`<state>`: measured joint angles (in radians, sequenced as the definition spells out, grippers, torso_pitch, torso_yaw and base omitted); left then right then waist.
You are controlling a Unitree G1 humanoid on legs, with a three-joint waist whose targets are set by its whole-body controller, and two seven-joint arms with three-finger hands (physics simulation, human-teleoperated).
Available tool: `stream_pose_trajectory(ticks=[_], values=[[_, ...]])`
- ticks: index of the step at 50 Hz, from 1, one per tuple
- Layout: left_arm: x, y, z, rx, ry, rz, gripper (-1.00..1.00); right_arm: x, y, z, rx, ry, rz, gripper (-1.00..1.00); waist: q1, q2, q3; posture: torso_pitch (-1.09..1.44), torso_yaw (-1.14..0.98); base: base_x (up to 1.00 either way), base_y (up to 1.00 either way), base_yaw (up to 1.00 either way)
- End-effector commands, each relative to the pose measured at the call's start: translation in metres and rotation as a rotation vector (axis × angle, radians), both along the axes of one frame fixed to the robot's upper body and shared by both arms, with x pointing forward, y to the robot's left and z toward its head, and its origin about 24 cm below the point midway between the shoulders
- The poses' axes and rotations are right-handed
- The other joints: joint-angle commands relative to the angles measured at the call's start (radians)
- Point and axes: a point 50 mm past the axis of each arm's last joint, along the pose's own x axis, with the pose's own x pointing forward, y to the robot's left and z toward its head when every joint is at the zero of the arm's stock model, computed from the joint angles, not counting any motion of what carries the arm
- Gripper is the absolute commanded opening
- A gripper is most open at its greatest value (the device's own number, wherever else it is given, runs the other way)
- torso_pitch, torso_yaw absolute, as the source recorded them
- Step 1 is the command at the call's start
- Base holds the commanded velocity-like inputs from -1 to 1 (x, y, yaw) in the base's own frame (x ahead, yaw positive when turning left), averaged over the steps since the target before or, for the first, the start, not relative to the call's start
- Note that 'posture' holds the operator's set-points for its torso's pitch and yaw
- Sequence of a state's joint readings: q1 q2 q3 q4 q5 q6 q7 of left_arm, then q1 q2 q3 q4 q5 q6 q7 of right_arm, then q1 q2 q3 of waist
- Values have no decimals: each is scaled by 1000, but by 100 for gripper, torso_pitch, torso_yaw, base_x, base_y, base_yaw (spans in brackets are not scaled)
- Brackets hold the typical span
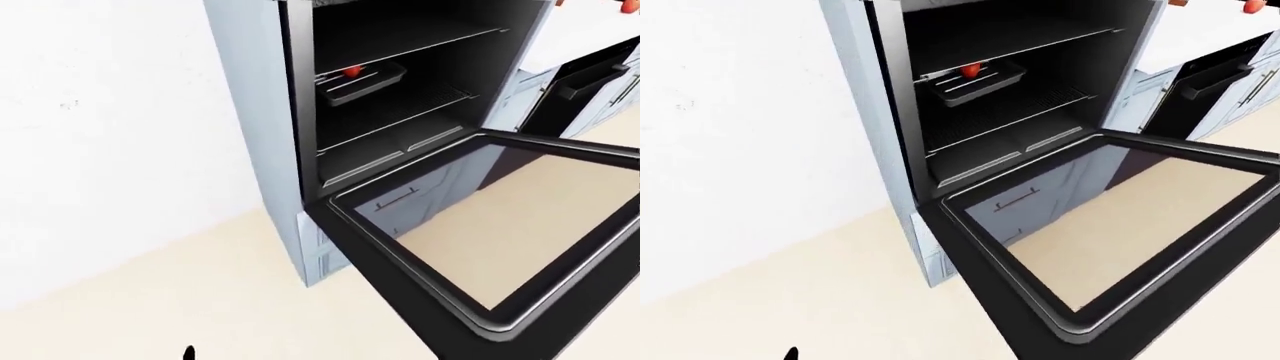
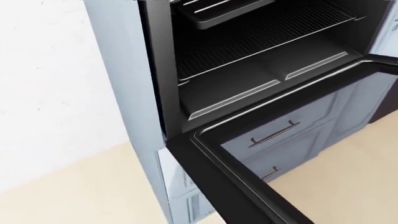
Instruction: Close the oven door.
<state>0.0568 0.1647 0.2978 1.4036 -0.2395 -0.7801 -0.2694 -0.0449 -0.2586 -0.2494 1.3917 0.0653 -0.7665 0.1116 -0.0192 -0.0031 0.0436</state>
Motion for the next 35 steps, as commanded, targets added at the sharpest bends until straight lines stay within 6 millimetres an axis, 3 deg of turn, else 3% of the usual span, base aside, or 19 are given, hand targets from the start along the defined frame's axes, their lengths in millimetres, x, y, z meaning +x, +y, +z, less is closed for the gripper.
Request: stream_pose_trajectory(ticks=[1, 3, 4, 5, 7, 9, 12, 20, 22, 25, 26, 35], values=[[4, 8, 5, 32, -36, 10, 100, 7, -1, 5, -12, -44, 12, 100, 2, 1, -7, 0, 0, 0, 31, 0], [4, 8, 5, 33, -37, 10, 100, 7, -1, 5, -13, -44, 12, 100, 4, 51, -12, 0, 0, 0, 30, 0], [4, 8, 5, 33, -37, 10, 100, 7, -1, 5, -13, -45, 12, 100, 7, 93, -25, 0, 0, 0, 31, 0], [4, 8, 5, 32, -36, 10, 100, 7, -1, 5, -13, -45, 11, 100, 10, 88, -29, 0, 0, 0, 30, 0], [4, 8, 5, 33, -36, 9, 100, 6, 0, 5, -12, -43, 14, 100, 18, 54, 8, 0, 0, 0, 14, 0], [4, 8, 5, 32, -36, 9, 100, 6, 0, 5, -13, -43, 14, 100, 14, 53, -8, 0, 0, 0, 0, 0], [4, 8, 5, 33, -35, 8, 100, 6, -1, 5, -12, -45, 13, 100, 9, 46, 0, 0, 0, 0, 0, 0], [5, 7, 5, 32, -36, 6, 100, 7, -1, 5, -13, -47, 17, 100, 20, -6, 9, 0, 0, 0, 0, 0], [6, 8, 5, 32, -37, 6, 100, 8, -1, 6, -13, -48, 16, 100, 27, -27, 11, 0, 0, 0, 0, 0], [5, 8, 5, 32, -36, 6, 100, 7, -1, 5, -14, -47, 16, 100, 34, -77, 1, 0, 0, 0, 0, 0], [5, 7, 5, 31, -36, 6, 100, 7, -1, 5, -14, -46, 17, 100, 34, -52, 4, 0, 0, 0, 0, 0], [4, 7, 5, 32, -35, 7, 100, 6, 0, 5, -14, -46, 17, 100, 24, -23, -26, 0, 0, 0, 0, 0]])
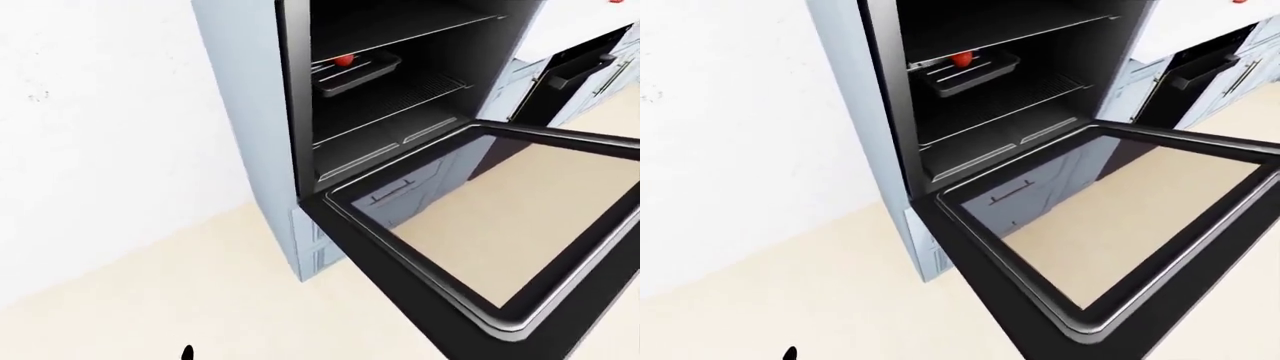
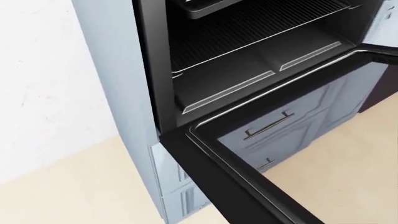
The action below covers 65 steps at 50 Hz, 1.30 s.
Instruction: Close the oven door.
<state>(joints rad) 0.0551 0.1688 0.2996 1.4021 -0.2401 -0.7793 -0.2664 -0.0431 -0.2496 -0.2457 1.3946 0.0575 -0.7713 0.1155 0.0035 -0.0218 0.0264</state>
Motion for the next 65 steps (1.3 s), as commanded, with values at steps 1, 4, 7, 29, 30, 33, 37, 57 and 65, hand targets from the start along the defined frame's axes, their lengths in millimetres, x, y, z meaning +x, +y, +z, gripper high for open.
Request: stream_pose_trajectory(ticks=[1, 4, 7, 29, 30, 33, 37, 57, 65], values=[[3, 6, 4, 26, -33, 3, 100, 7, -4, 6, -22, -50, 3, 100, 0, -3, -10, 0, 0, 0, 0, 0], [3, 5, 4, 26, -33, 4, 100, 7, -4, 6, -23, -50, 4, 100, -3, 1, -14, 0, 0, 0, 0, 0], [3, 6, 4, 26, -32, 3, 100, 8, -4, 7, -22, -51, 3, 100, -5, 2, -16, 0, 0, 0, 0, 0], [6, 3, 5, 13, -52, -22, 100, 8, -3, 6, -21, -48, 21, 100, -8, 5, -12, 0, 0, 0, 0, 0], [6, 3, 5, 12, -52, -19, 100, 8, -3, 6, -10, -50, 22, 100, -8, 6, -11, 0, 0, 0, 0, 0], [6, 3, 5, 11, -53, -21, 100, 13, -2, 9, 4, -78, 13, 100, -9, 7, -10, 0, 0, 0, 0, 0], [6, 2, 5, 9, -52, -25, 100, 14, -2, 11, -32, -105, -5, 100, -9, 8, -10, 0, 0, 0, 0, 0], [7, 3, 6, 26, -60, -34, 100, 12, -40, 17, 336, -317, -471, 100, -11, 2, -14, 0, 0, 0, 0, 0], [7, 2, 6, 23, -62, -34, 100, 19, -48, 22, 535, -484, -563, 100, -12, 2, -18, 0, 0, 0, 0, 0]])
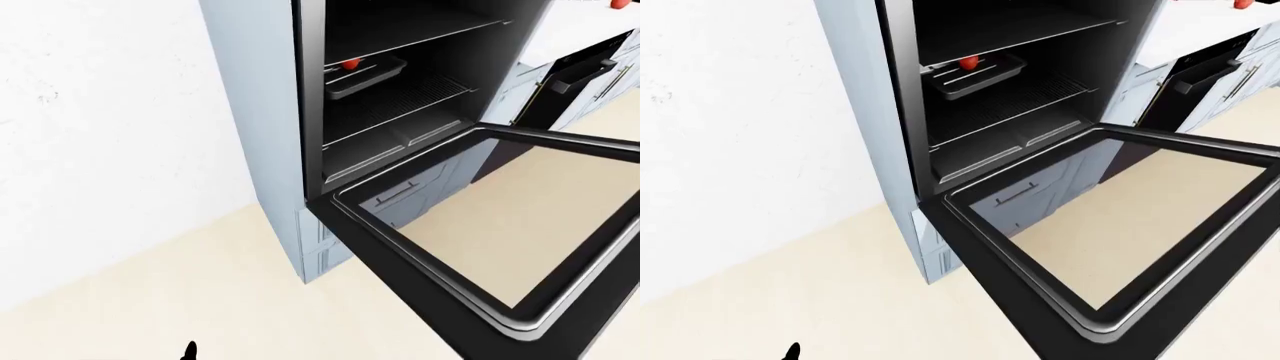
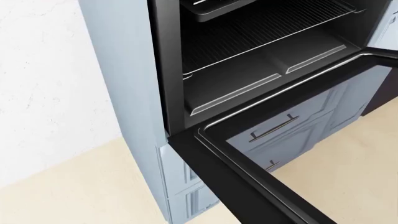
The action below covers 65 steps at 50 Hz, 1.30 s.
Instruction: Close the oven door.
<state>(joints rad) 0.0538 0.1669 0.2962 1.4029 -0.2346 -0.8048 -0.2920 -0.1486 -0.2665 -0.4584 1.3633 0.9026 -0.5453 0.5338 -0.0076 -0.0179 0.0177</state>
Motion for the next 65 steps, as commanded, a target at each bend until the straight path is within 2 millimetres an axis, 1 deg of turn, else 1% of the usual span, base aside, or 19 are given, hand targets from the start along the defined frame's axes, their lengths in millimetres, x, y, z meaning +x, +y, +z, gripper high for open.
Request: stream_pose_trajectory(ticks=[1, 8, 12, 17, 23, 29, 34, 42, 50, 57, 65], values=[[5, 5, 5, 27, -41, -1, 100, 5, -7, 7, -18, -58, -18, 100, -1, -2, -10, 0, 0, 0, 0, 0], [5, 5, 6, 22, -52, -2, 100, 6, -14, 13, -19, -118, -64, 100, 1, -2, -12, 0, 0, 0, 0, 0], [7, 4, 7, 15, -70, -13, 100, 7, -15, 14, -23, -135, -72, 100, 1, -1, -2, 3, 0, 0, 0, 0], [7, 4, 7, 11, -71, -22, 100, 7, -17, 15, -21, -147, -82, 100, 1, -1, 24, 8, 0, 0, 0, 0], [6, 4, 6, 13, -64, -14, 100, 7, -17, 16, -26, -148, -85, 100, 0, -1, 65, 14, 0, 0, 0, 0], [5, 4, 5, 21, -49, -10, 100, 8, -21, 19, -32, -172, -101, 100, -1, -1, 105, 20, 0, 0, 0, 0], [6, 5, 6, 23, -61, -9, 100, 7, -25, 21, -37, -189, -120, 100, -2, -1, 122, 20, 0, 0, 0, 0], [5, 5, 6, 22, -57, -10, 100, 12, -29, 28, -63, -225, -124, 100, -4, -2, 128, 20, 0, 0, 0, 0], [5, 5, 6, 20, -55, -10, 100, 25, -30, 40, -105, -309, -85, 100, -5, -2, 129, 20, 0, 0, 0, 0], [5, 4, 6, 18, -56, -10, 100, 39, -27, 55, -141, -382, -32, 100, -3, -1, 129, 20, 0, 0, 0, 0], [5, 5, 6, 18, -57, -9, 100, 54, -18, 78, -149, -449, 29, 100, 0, 1, 128, 20, 0, 0, 0, 0]])
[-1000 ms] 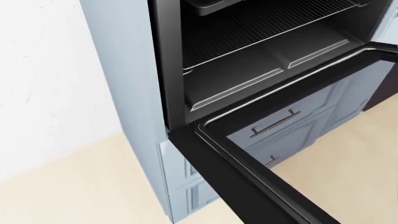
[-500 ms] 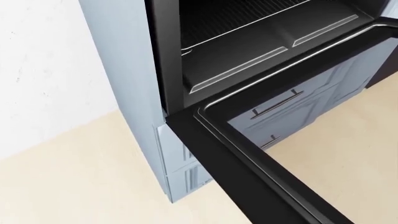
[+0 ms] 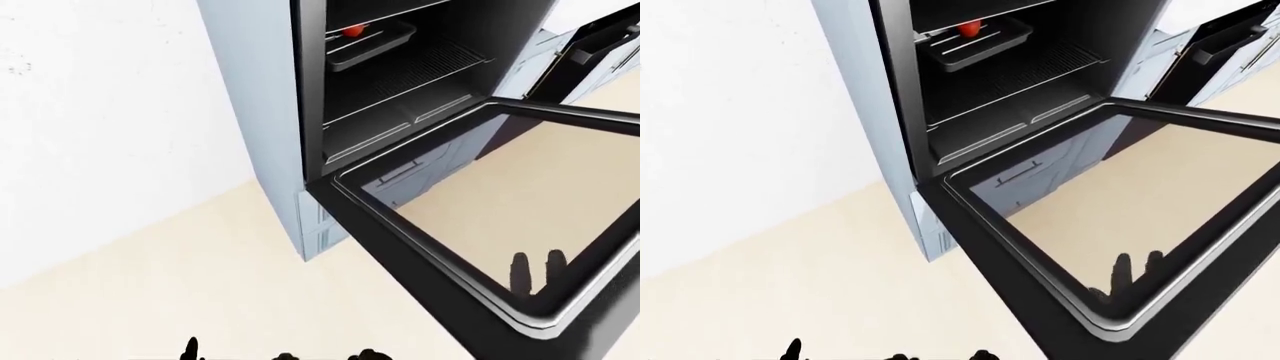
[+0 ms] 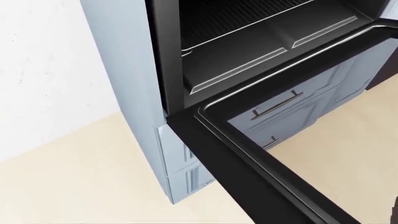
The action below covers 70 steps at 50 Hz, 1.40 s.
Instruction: Close the oven door.
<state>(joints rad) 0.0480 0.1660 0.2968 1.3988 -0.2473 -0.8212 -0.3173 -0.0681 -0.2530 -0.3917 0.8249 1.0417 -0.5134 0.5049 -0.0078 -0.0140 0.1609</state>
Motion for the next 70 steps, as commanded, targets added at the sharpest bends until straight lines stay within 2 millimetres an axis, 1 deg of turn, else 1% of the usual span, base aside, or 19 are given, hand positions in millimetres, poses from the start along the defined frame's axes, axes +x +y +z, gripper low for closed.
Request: stream_pose_trajectory(ticks=[1, 13, 16, 20, 24, 27, 31, 35, 39, 42, 45, 48, 53, 56, 60, 64, 67, 70], values=[[1, 5, 3, 23, -26, 5, 100, 6, -5, 15, -39, -39, -3, 100, 0, -2, -15, 20, 0, 0, 0, 0], [0, 5, 3, 23, -25, 6, 100, 22, 2, 47, -31, -109, 28, 100, 1, -1, -17, 20, 0, 0, 0, 0], [0, 5, 3, 23, -23, 5, 100, 28, 7, 62, -48, -132, 52, 100, 1, -1, -18, 20, 0, 0, 0, 0], [0, 5, 3, 22, -24, 6, 100, 36, 10, 75, -67, -144, 72, 100, 0, 1, -17, 20, 0, 0, 0, 0], [0, 4, 3, 23, -24, 7, 100, 40, 15, 81, -84, -142, 93, 100, -1, 1, -18, 20, 0, 0, 0, 0], [0, 5, 3, 23, -24, 7, 100, 45, 21, 90, -116, -134, 124, 100, 1, -1, -21, 20, 0, 0, 0, 0], [0, 4, 3, 22, -24, 4, 100, 56, 34, 103, -192, -96, 187, 100, 2, -2, -22, 20, 0, 0, 0, 0], [0, 3, 3, 22, -21, -4, 100, 66, 50, 121, -291, -67, 268, 100, 3, -3, -23, 20, 0, 0, 0, 0], [2, 2, 3, 28, -22, -18, 100, 77, 60, 134, -389, -42, 335, 100, 4, -3, -23, 20, 0, 0, 0, 0], [2, 0, 3, 32, -20, -26, 100, 83, 64, 146, -423, -43, 365, 100, 2, -4, -24, 20, 0, 0, 0, 0], [2, 0, 3, 32, -22, -27, 100, 87, 69, 164, -448, -51, 389, 100, 2, -6, -26, 20, 0, 0, 0, 0], [1, 0, 3, 30, -21, -22, 100, 95, 78, 186, -492, -56, 427, 100, 3, -7, -27, 20, 0, 0, 0, 0], [0, 1, 2, 28, -17, -16, 100, 104, 86, 210, -530, -44, 460, 100, 4, -7, -27, 20, 0, 0, 0, 0], [0, 0, 2, 25, -18, -15, 100, 116, 98, 226, -577, -32, 509, 100, 6, -7, -27, 20, 0, 0, 0, 0], [0, 1, 2, 25, -18, -18, 100, 130, 113, 239, -622, -10, 557, 100, 6, -8, -28, 20, 0, 0, 0, 0], [-1, 0, 2, 25, -16, -20, 100, 143, 124, 244, -656, 13, 594, 100, 6, -8, -28, 20, 0, 0, 0, 0], [-1, 1, 2, 24, -17, -19, 100, 152, 136, 253, -687, 28, 625, 100, 8, -8, -31, 20, 0, 0, 0, 0], [0, 1, 2, 22, -16, -19, 100, 162, 144, 257, -713, 57, 651, 100, 10, -6, -31, 20, 0, 0, 0, 0]])
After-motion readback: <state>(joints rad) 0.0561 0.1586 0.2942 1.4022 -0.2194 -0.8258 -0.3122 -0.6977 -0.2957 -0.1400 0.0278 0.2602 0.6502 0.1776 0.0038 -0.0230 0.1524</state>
